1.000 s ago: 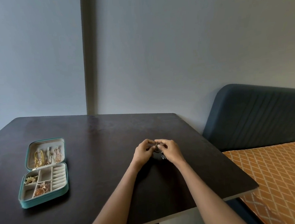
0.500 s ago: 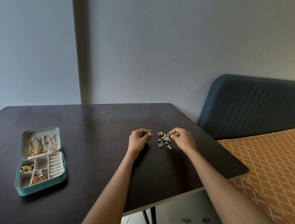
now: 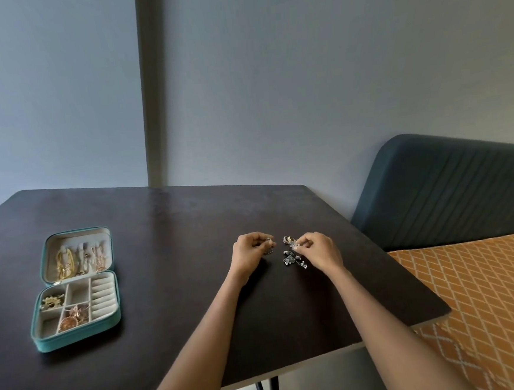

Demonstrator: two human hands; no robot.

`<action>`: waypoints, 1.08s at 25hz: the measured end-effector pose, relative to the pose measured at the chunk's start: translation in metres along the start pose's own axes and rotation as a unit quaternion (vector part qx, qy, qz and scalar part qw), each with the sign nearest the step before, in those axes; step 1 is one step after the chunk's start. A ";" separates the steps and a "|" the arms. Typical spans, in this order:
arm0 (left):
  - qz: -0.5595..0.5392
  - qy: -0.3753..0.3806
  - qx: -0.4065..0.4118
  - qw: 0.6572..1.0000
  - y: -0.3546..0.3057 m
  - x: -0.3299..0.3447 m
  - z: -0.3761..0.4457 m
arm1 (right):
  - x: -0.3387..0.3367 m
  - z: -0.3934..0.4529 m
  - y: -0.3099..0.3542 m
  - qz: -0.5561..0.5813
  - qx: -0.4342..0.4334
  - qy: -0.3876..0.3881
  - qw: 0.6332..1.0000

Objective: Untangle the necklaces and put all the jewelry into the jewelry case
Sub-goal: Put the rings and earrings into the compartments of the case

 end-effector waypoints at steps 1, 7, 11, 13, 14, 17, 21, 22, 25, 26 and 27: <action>-0.006 0.001 -0.001 1.000 0.000 0.000 0.000 | 0.000 0.002 0.001 0.046 -0.001 0.001 0.999; -0.016 0.003 0.007 1.000 -0.002 -0.002 0.000 | 0.003 -0.005 0.015 0.283 0.018 0.041 0.958; -0.079 -0.009 -0.033 0.996 -0.004 -0.009 -0.003 | 0.007 -0.005 0.040 0.308 0.006 0.070 0.949; -0.089 -0.025 -0.041 0.995 -0.008 -0.019 -0.005 | 0.009 -0.005 0.060 0.323 -0.003 0.093 0.942; -0.092 -0.028 -0.041 0.994 -0.013 -0.025 -0.006 | 0.012 -0.007 0.071 0.319 -0.013 0.110 0.941; -0.087 -0.011 -0.050 0.995 -0.026 -0.043 -0.006 | 0.022 -0.014 0.100 0.308 -0.032 0.145 0.940; -0.074 -0.025 -0.050 0.996 -0.040 -0.082 -0.011 | 0.033 -0.026 0.131 0.390 -0.007 0.118 0.913; -0.071 -0.029 -0.048 0.996 -0.043 -0.094 -0.013 | 0.038 -0.032 0.138 0.428 0.012 0.113 0.897; -0.063 -0.024 -0.056 0.996 -0.054 -0.128 -0.023 | 0.055 -0.050 0.158 0.514 0.055 0.128 0.846; -0.056 -0.022 -0.060 0.996 -0.057 -0.139 -0.025 | 0.059 -0.054 0.166 0.525 0.059 0.131 0.839; -0.043 -0.026 -0.062 0.997 -0.060 -0.155 -0.027 | 0.063 -0.058 0.176 0.534 0.062 0.132 0.833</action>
Point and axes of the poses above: each hand's wrist, its own z-axis towards the middle knuckle, its own x-axis out of the palm, y = z × x, the point moved 10 cm from there along z, towards the middle knuckle, and after that the axes turned 7 degrees about -y, right-handed, at the moved point
